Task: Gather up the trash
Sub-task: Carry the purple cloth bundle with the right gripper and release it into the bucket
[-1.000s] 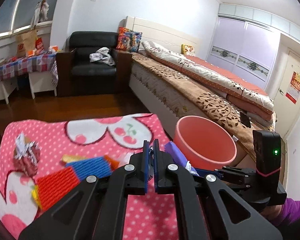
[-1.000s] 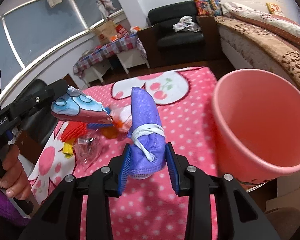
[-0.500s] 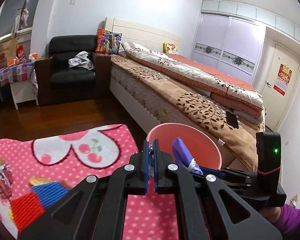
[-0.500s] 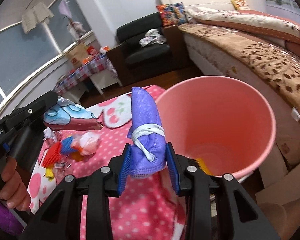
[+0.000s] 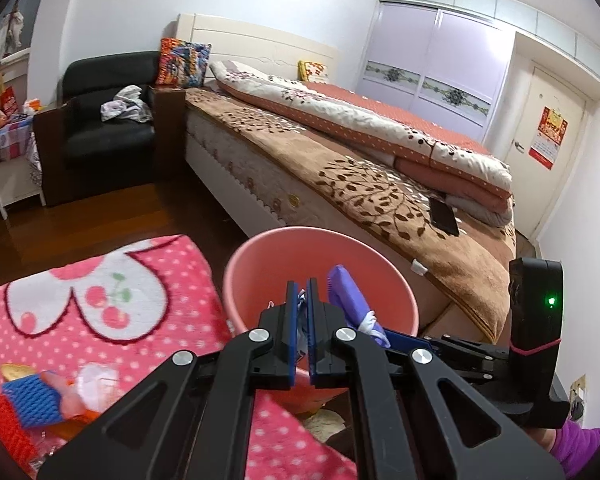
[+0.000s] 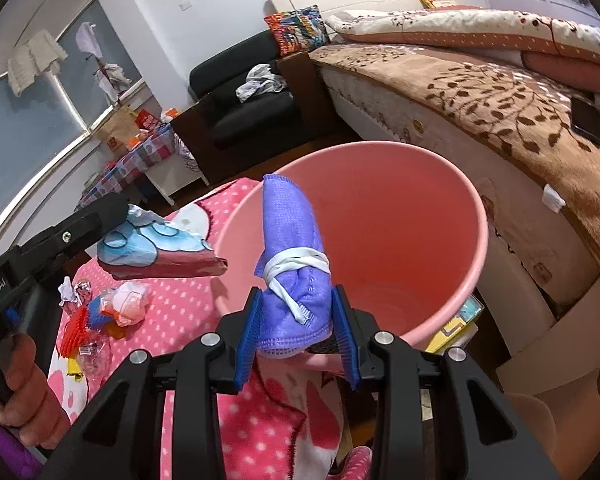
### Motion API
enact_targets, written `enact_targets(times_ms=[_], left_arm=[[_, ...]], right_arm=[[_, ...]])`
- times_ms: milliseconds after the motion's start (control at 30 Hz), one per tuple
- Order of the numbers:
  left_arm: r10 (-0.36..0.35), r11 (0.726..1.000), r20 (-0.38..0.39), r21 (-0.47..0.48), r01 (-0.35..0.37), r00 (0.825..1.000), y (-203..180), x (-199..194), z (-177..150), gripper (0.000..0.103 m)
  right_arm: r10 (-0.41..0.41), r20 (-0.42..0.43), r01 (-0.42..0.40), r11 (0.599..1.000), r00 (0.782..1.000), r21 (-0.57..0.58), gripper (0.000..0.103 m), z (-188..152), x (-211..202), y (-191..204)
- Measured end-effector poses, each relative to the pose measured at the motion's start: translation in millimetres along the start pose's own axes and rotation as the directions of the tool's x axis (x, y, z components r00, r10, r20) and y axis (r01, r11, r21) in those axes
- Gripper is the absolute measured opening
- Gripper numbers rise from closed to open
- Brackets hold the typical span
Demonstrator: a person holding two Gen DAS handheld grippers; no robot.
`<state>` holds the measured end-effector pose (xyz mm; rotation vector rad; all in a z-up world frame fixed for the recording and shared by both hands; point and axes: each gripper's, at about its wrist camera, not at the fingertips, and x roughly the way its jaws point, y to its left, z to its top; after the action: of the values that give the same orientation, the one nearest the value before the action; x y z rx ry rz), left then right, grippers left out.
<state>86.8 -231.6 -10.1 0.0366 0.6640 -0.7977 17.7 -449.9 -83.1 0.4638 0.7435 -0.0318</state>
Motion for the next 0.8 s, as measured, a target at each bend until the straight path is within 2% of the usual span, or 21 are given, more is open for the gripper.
enact_targets(times_ms=[300, 467, 500, 533, 567, 600, 800], left_arm=[[0.009, 0.999, -0.023, -0.030, -0.009, 1.000, -4.7, 22.2, -1.9, 0.004], [0.003, 0.999, -0.065, -0.049, -0.007, 0.998, -2.2, 31.3, -4.0, 0.005], [0.000, 0.999, -0.071, -0.049, -0.004, 0.997, -2.2, 32.8, -4.4, 0.012], [0.000, 0.999, -0.072, -0.052, -0.004, 0.997, -1.6, 33.1, -5.2, 0.029], [0.001, 0.998, -0.070, -0.055, -0.005, 0.998, -1.6, 32.4, -5.7, 0.037], [-0.002, 0.998, -0.065, -0.058, -0.001, 0.998, -1.5, 31.3, -6.0, 0.040], [0.000, 0.998, -0.063, -0.059, -0.004, 0.998, -1.5, 27.8, -5.2, 0.040]], right_arm=[[-0.014, 0.006, 0.014, 1.000, 1.000, 0.016, 0.035, -1.6, 0.3, -8.0], [-0.021, 0.007, 0.021, 1.000, 1.000, 0.023, 0.035, -1.6, 0.8, -10.1], [-0.022, 0.007, 0.022, 0.999, 1.000, 0.025, 0.036, -1.8, 0.8, -10.7], [-0.023, 0.007, 0.023, 0.999, 1.000, 0.026, 0.036, -2.5, 0.5, -11.7], [-0.024, 0.007, 0.024, 0.999, 1.000, 0.027, 0.036, -2.6, 0.5, -11.6], [-0.025, 0.007, 0.025, 0.999, 1.000, 0.028, 0.037, -2.8, 0.6, -11.5], [-0.036, 0.018, 0.036, 0.999, 0.999, 0.031, 0.038, -3.0, -1.6, -10.4]])
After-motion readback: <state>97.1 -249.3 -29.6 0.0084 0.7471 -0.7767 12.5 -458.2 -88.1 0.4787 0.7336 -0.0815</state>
